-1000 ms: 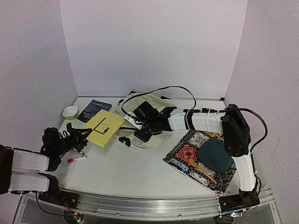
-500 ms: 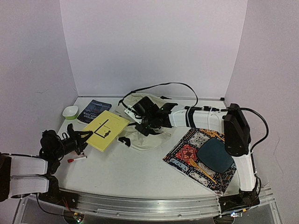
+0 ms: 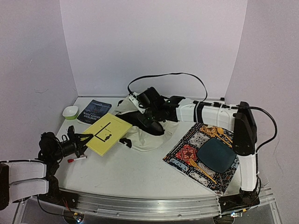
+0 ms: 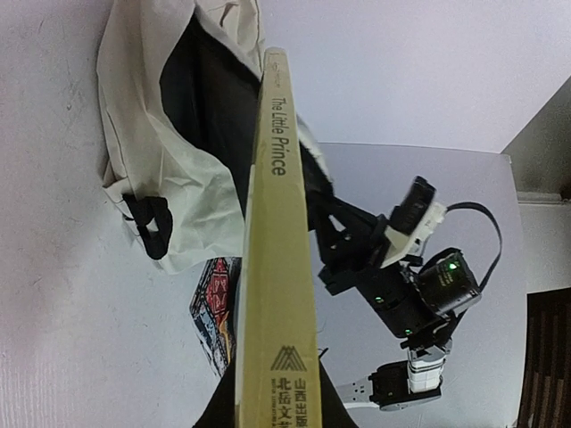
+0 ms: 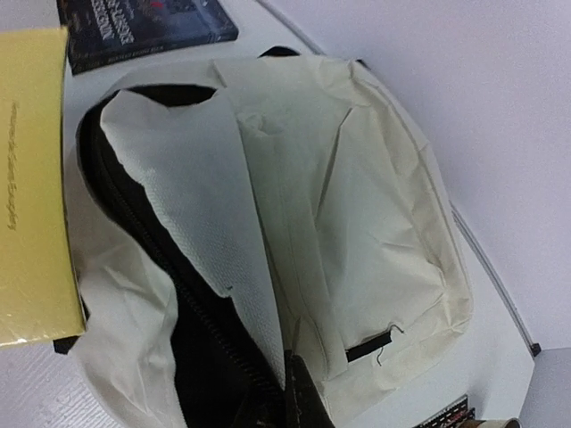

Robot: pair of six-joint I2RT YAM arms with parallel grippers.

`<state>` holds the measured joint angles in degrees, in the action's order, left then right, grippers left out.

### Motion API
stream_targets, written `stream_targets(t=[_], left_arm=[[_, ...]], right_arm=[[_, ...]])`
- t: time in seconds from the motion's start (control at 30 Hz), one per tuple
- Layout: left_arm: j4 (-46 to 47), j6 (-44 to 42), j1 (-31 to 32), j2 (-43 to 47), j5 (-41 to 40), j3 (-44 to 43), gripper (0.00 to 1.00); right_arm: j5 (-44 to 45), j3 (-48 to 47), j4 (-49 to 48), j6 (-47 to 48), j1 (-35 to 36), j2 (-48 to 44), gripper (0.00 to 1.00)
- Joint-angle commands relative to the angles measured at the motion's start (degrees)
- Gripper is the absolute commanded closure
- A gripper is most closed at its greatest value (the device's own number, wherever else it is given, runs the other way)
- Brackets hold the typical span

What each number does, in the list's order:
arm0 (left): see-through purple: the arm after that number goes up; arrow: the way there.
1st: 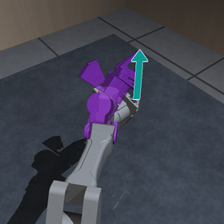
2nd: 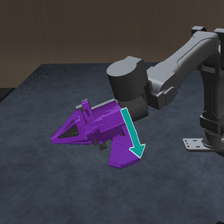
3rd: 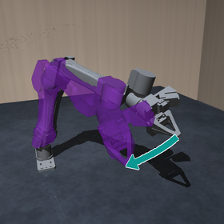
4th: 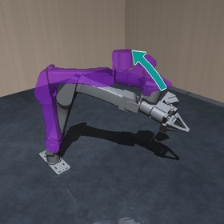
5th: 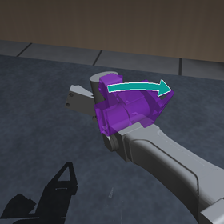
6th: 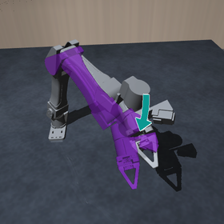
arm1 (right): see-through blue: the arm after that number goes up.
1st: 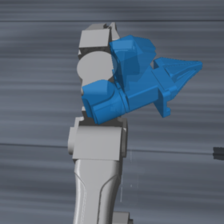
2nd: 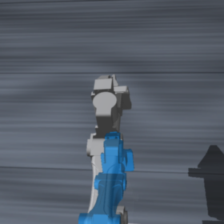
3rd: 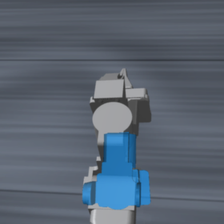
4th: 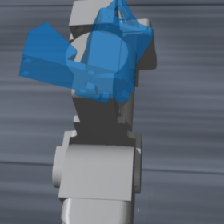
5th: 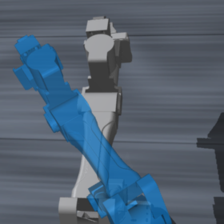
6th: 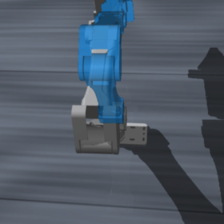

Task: Pack the student bag
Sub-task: Pick up the largest pocket of the bag from the student bag, then place the book in the largest pocket of the bag.

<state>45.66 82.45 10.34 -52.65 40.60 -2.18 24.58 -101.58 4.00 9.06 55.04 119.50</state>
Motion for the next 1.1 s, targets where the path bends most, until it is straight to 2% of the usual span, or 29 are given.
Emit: stream_targets(t=[0.0, 0.27, 0.57, 0.67, 0.87, 1.07], left_arm=[[5.8, -0.4, 1.8, -1.4, 1.3, -4.0, 1.00], [5.8, -2.5, 9.9, -6.8, -6.2, -10.5, 1.00], [5.8, -1.0, 17.0, -16.8, -12.7, -16.6, 1.00], [5.8, -0.7, 19.7, -19.2, -13.4, -18.1, 1.00], [5.8, 0.5, 21.9, -17.6, -16.0, -14.1, 1.00], [5.7, 1.4, 22.4, -14.8, -17.9, -9.5, 1.00]], right_arm=[[2.1, 2.9, -7.5, -2.7, 0.0, -10.3, 1.00], [-1.1, 5.6, -9.2, -1.3, 0.7, -13.1, 1.00], [-3.2, 7.1, -10.2, -4.4, 1.3, -13.7, 1.00], [-1.3, 7.4, -10.7, -4.6, 1.4, -14.0, 1.00], [4.1, 8.7, -13.2, -5.2, 1.4, -16.2, 1.00], [3.4, 9.4, -15.0, -5.6, 1.4, -17.4, 1.00]])
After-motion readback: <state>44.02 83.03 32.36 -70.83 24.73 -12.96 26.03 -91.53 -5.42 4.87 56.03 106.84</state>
